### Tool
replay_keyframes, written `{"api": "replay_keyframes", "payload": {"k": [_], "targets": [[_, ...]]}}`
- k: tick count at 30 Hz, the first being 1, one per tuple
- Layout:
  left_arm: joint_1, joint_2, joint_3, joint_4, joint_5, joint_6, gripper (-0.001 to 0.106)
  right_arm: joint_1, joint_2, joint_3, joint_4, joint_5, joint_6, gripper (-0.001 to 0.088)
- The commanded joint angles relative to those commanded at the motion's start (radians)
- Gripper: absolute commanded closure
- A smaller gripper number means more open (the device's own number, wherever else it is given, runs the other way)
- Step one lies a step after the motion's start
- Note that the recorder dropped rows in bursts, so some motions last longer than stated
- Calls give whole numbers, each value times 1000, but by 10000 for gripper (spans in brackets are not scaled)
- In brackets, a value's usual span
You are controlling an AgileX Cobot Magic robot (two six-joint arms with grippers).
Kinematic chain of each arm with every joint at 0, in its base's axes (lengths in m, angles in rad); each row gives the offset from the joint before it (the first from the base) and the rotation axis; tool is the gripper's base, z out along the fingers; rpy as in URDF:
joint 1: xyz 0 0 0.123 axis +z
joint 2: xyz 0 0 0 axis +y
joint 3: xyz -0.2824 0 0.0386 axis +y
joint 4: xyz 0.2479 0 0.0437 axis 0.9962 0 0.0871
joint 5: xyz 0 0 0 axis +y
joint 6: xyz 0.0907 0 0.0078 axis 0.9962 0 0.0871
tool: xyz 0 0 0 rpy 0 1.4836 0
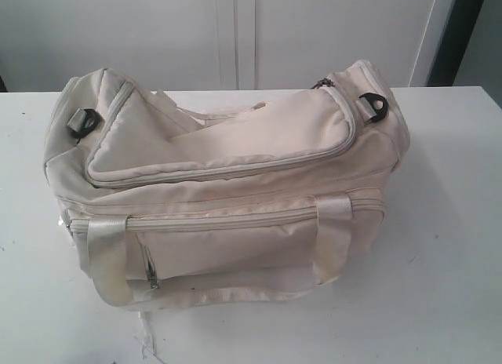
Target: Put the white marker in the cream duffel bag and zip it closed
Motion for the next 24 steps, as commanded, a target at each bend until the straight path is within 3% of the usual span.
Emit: {"api": "replay_keyframes", "payload": {"k": [19, 24], "targets": [[0, 0, 241, 17, -10, 6, 1053, 0, 0, 0, 0, 0, 0, 861], [0, -56, 292, 17, -6, 6, 1053, 0, 0, 0, 0, 0, 0, 861]]}}
